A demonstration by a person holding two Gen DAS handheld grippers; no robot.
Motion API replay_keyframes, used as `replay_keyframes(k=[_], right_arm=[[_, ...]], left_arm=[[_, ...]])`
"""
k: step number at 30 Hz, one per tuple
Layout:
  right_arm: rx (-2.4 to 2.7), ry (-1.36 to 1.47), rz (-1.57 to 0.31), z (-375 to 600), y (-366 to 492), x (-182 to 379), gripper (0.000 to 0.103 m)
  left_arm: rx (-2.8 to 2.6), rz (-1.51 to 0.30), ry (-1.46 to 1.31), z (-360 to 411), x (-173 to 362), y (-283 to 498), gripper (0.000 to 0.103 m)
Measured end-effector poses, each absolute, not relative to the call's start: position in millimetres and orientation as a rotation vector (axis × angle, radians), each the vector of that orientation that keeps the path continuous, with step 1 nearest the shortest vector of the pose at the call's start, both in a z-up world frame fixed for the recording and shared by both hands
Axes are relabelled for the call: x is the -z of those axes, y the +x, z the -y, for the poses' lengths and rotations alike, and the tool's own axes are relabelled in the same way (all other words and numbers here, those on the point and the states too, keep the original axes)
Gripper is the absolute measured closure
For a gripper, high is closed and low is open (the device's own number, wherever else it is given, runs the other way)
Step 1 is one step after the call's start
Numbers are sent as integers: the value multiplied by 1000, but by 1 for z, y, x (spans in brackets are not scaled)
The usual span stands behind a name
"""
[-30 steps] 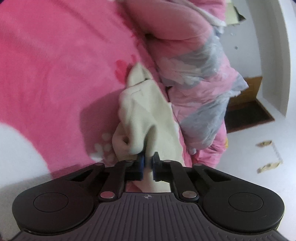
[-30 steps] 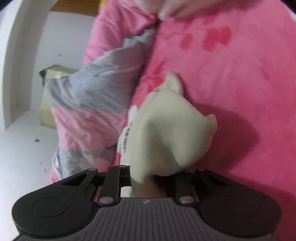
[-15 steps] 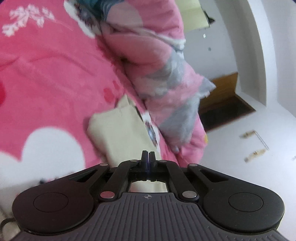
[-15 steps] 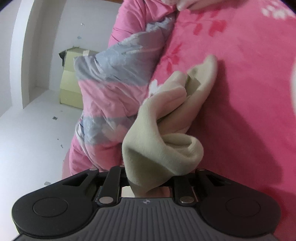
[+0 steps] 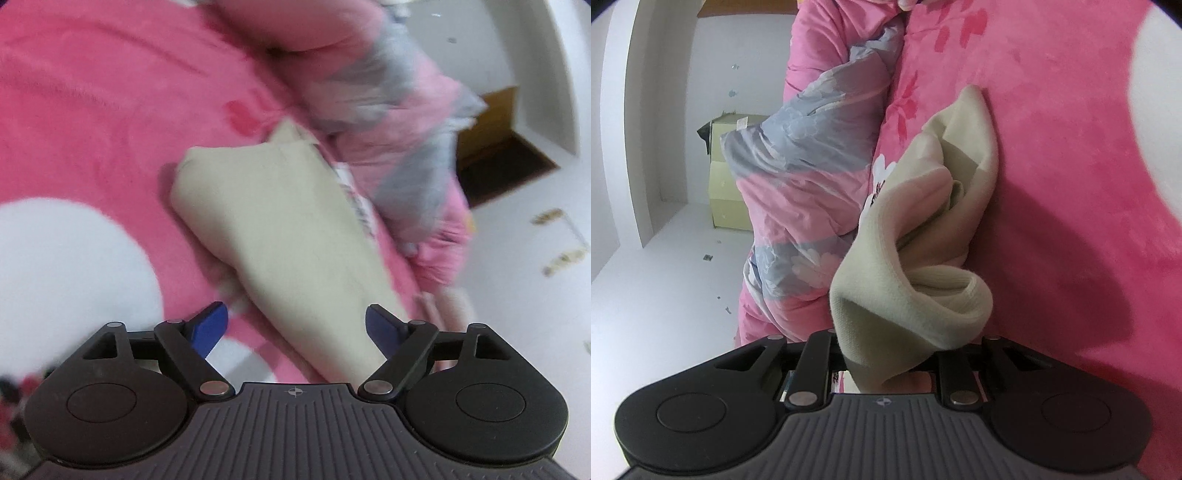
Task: Fold clothes
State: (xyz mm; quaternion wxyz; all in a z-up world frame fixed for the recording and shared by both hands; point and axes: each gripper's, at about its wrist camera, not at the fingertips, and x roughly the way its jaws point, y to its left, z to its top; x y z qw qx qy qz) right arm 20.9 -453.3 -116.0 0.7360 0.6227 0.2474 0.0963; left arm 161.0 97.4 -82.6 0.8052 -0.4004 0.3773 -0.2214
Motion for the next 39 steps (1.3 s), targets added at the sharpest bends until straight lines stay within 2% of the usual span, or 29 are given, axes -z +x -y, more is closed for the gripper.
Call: replay_keyframes(k=[2,5,8,9,19,26,31,33,35,39], right_arm=[[-214,1380,-537,454,20,121,82],[-219,1400,-531,456,20,130,82],[-224,1411,-519,457,21,136,82],[-227,1407,-516,457,21,136,82],[-359,1262,-513,485,22,108,84],[-437,1234,-601,513,-10,110,83],[-367,1281,-634,513,-28,128,79],[-314,1221,-637,512,-41,117,71],[-253,1148,-638,512,-57,104,69],[-78,1051,-602,524,-105,83,68]], left_arm=[[431,-786,-864,-93,86,172,23],[362,-766,-929,-94,90,192,34],[305,-788,-937,-92,91,204,82],[289,-804,-930,-90,92,207,85],[354,-792,-862,-89,34,130,89],[362,-901,-860,-98,48,50,88],[390,-974,-846,-113,71,45,81],[419,-989,-814,-118,70,45,76],[450,-993,-766,-125,66,42,71],[459,-976,-737,-156,67,32,69]])
